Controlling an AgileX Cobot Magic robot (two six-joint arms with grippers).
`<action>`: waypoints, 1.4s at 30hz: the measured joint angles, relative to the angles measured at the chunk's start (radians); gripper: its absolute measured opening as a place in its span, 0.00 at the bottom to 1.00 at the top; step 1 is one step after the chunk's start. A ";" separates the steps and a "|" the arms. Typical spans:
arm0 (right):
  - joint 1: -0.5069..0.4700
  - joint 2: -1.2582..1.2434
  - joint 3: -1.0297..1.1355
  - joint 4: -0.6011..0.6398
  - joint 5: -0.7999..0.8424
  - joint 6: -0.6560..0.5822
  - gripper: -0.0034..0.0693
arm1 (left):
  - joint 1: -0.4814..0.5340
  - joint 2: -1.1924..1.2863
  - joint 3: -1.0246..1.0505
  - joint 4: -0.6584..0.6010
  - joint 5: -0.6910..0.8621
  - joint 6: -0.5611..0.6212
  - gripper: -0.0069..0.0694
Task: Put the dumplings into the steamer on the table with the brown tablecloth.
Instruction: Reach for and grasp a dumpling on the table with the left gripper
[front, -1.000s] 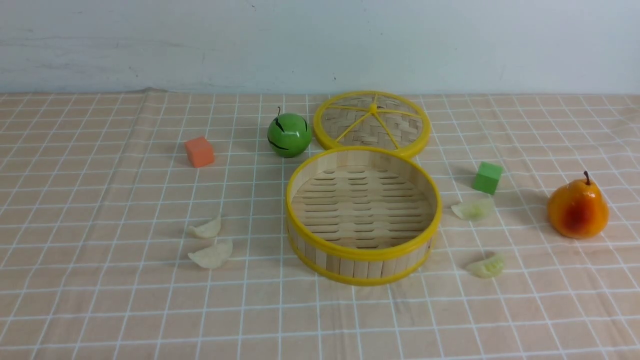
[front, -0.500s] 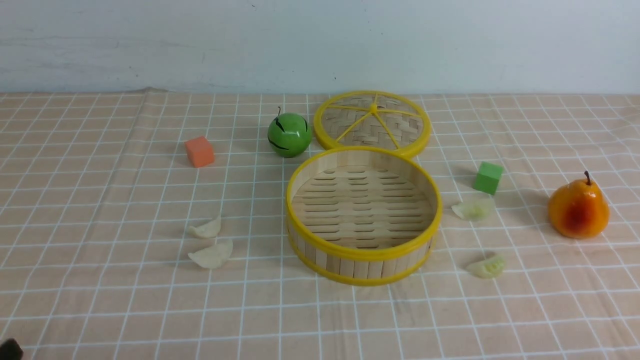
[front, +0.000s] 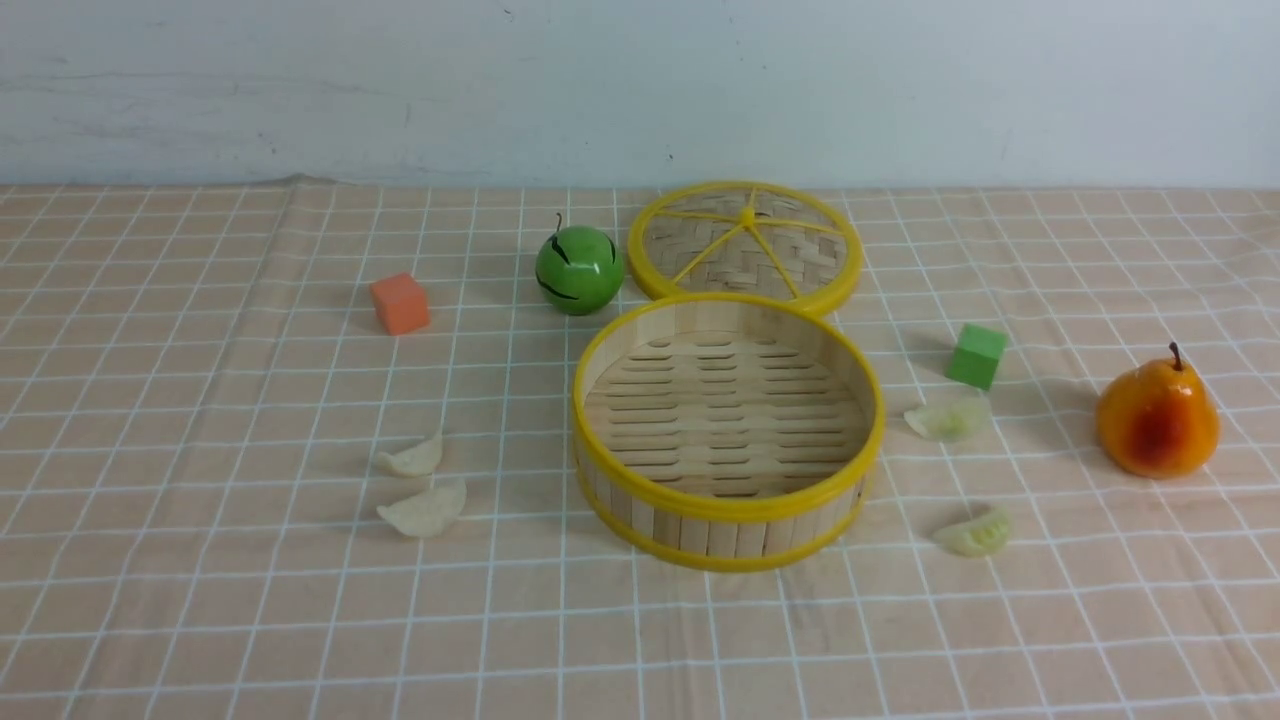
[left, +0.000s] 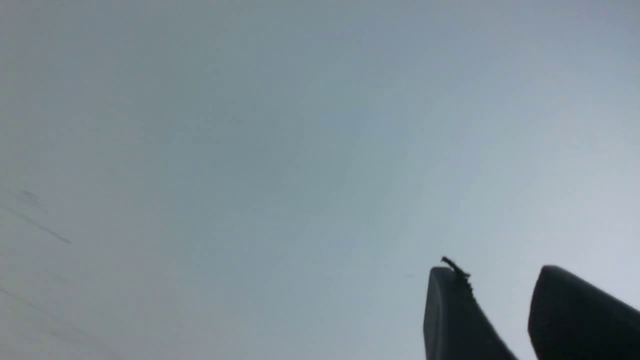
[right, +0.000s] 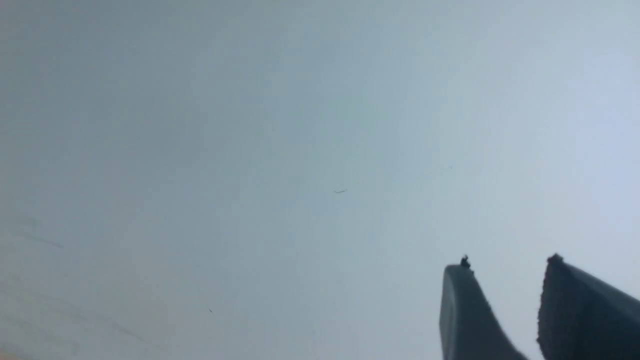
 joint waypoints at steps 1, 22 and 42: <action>0.000 0.000 -0.016 0.018 0.004 0.024 0.36 | 0.000 0.000 -0.037 0.029 0.029 -0.081 0.36; 0.034 0.646 -0.400 0.124 0.879 0.031 0.02 | 0.000 0.938 -0.631 0.528 0.799 -0.329 0.07; 0.380 1.106 -0.644 0.333 1.211 -0.215 0.03 | -0.085 1.585 -1.148 -0.375 1.394 0.689 0.07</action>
